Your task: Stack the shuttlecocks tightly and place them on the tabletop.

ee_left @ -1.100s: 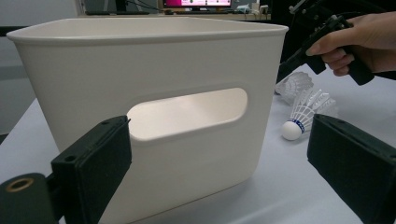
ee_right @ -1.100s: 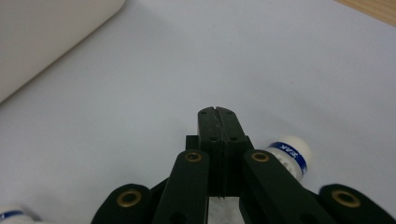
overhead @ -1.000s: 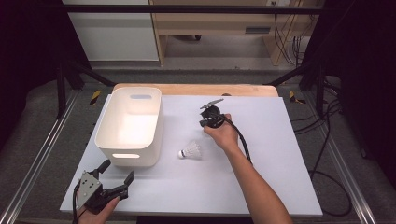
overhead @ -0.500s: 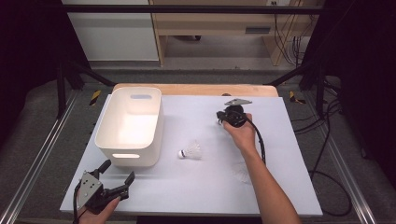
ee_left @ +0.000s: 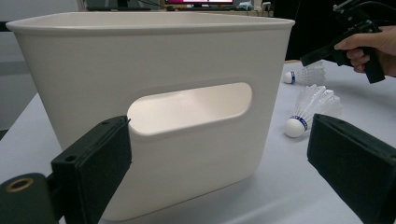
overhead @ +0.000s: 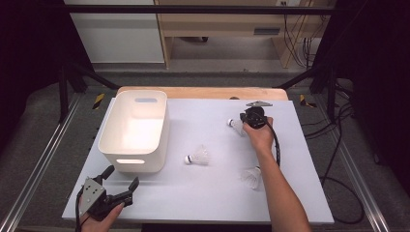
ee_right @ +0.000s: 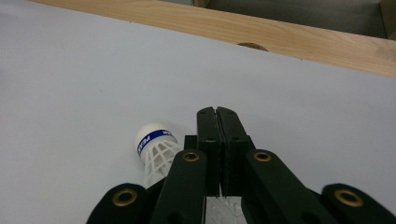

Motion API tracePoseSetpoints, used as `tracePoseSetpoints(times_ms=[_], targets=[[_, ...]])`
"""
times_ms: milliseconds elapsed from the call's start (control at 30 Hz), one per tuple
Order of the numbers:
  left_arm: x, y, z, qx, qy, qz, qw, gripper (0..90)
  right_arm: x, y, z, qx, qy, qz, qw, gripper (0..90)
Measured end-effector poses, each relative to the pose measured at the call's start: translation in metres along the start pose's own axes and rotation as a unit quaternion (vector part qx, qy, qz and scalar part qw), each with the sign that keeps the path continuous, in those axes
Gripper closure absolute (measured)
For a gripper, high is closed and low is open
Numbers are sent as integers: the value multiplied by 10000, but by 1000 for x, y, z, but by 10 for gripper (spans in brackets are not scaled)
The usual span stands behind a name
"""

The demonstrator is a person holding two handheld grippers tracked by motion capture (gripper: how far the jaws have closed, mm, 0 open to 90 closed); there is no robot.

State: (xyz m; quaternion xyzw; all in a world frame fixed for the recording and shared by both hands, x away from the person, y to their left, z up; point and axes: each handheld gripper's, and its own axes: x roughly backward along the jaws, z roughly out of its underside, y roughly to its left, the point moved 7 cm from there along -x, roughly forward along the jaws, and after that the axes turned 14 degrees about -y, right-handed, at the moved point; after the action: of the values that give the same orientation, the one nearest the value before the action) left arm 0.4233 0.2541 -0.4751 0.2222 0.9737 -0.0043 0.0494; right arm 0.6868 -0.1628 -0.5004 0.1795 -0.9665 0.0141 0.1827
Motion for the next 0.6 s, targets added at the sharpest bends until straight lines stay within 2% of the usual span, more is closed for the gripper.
tracePoseSetpoints(times_ms=[267,600], targets=[[1,1,-1,6,-37,4,10000,65,-3,6,4,16,112,-83,9999,898],[1,1,-1,6,-41,4,10000,65,-3,8,0,-21,9,-143,9999,900]])
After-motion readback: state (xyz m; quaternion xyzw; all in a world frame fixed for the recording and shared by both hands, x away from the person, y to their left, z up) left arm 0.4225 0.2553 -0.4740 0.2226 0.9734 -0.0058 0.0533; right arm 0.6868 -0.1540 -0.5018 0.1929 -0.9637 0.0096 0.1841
